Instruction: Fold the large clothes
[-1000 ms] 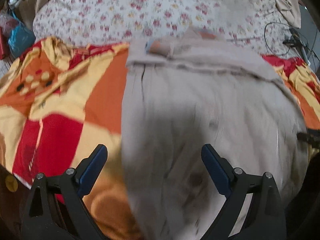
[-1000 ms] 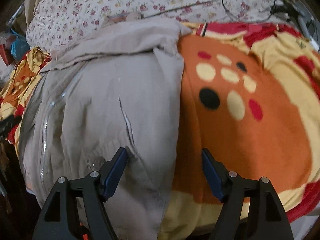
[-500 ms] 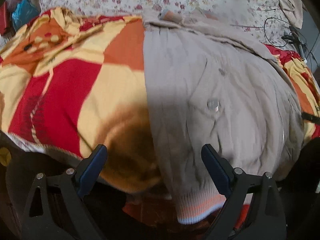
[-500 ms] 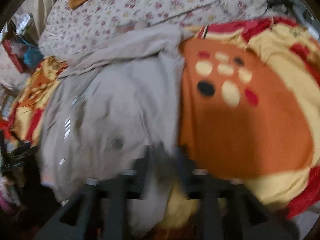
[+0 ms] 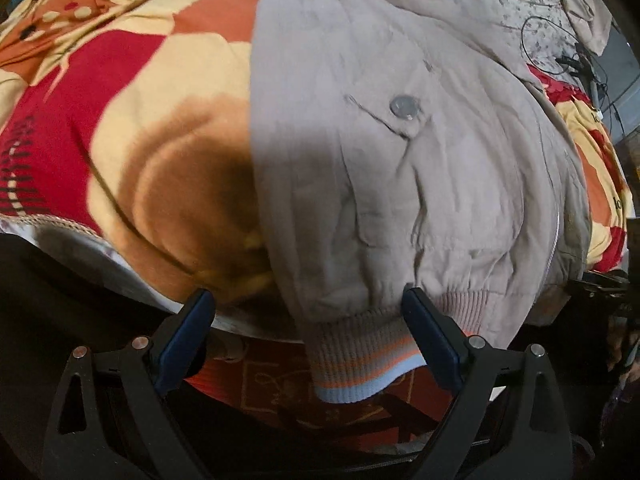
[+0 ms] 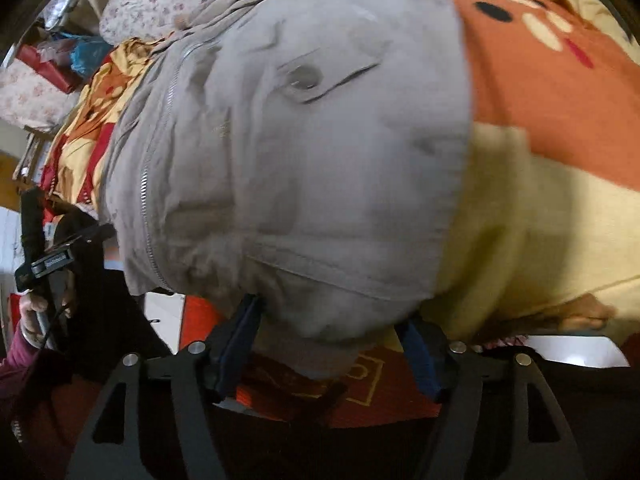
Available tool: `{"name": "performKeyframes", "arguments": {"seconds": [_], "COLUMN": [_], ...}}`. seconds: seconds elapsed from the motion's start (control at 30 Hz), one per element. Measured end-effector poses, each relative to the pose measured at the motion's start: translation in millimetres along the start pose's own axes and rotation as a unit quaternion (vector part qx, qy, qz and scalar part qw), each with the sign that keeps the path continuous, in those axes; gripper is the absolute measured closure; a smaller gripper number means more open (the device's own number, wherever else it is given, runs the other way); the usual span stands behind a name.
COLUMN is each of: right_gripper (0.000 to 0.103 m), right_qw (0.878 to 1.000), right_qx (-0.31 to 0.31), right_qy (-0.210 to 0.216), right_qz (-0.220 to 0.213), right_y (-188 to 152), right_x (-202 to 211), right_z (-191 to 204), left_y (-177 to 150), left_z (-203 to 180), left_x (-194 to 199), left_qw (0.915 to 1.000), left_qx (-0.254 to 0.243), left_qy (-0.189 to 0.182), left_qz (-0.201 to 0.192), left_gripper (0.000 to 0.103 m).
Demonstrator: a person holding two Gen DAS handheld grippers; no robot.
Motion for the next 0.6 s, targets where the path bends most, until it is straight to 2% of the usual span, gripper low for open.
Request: {"name": "performKeyframes", "arguments": {"seconds": [0.17, 0.2, 0.23, 0.27, 0.3, 0.33, 0.37, 0.43, 0.6], "right_gripper": [0.031, 0.033, 0.041, 0.049, 0.067, 0.081, 0.086, 0.089, 0.089], "right_qw": [1.0, 1.0, 0.999, 0.999, 0.999, 0.999, 0.999, 0.998, 0.992], "right_qx": [0.012, 0.009, 0.011, 0.015, 0.02, 0.025, 0.035, 0.053, 0.064], "right_qy": [-0.007, -0.004, -0.003, -0.002, 0.0, 0.005, 0.011, 0.015, 0.087], "right_qz": [0.023, 0.027, 0.032, 0.031, 0.027, 0.022, 0.016, 0.0, -0.058], "right_y": [6.9, 7.8, 8.2, 8.6, 7.6, 4.1, 1.2, -3.3, -6.7], "right_x": [-16.9, -19.2, -21.5, -20.3, -18.2, -14.1, -8.1, 4.0, 58.3], "right_z": [8.8, 8.7, 9.1, 10.1, 11.8, 13.6, 15.1, 21.6, 26.2], "left_y": [-1.0, -1.0, -1.0, -0.3, -0.6, -3.5, -3.4, -4.0, -2.5], "left_z": [-10.3, -11.6, -12.8, -14.6, -16.0, -14.1, -13.5, -11.1, -11.5], "left_x": [-7.6, -8.0, -7.7, -7.6, -5.5, -3.1, -0.5, 13.1, 59.7], "left_qw": [0.9996, 0.9995, 0.9994, 0.9994, 0.9992, 0.9989, 0.9988, 0.9985, 0.9953], "left_qx": [-0.024, -0.027, -0.03, -0.033, -0.037, -0.038, -0.036, -0.022, -0.033], "left_qy": [0.011, 0.011, 0.01, 0.006, -0.009, -0.02, -0.028, -0.049, -0.073], "left_qz": [0.009, 0.01, 0.012, 0.013, 0.013, 0.017, 0.018, -0.005, -0.053], "left_gripper": [0.007, 0.007, 0.008, 0.014, 0.038, 0.058, 0.081, 0.089, 0.092]}}
Point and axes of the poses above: each gripper's, at about its wrist camera, not at the fingertips, and x roughly against the way its jaws point, z to its left, y to its top, the point moved 2 cm from there along -x, roughly the way its jaws point, and after that the axes turned 8 degrees about z, right-handed, at the moved point
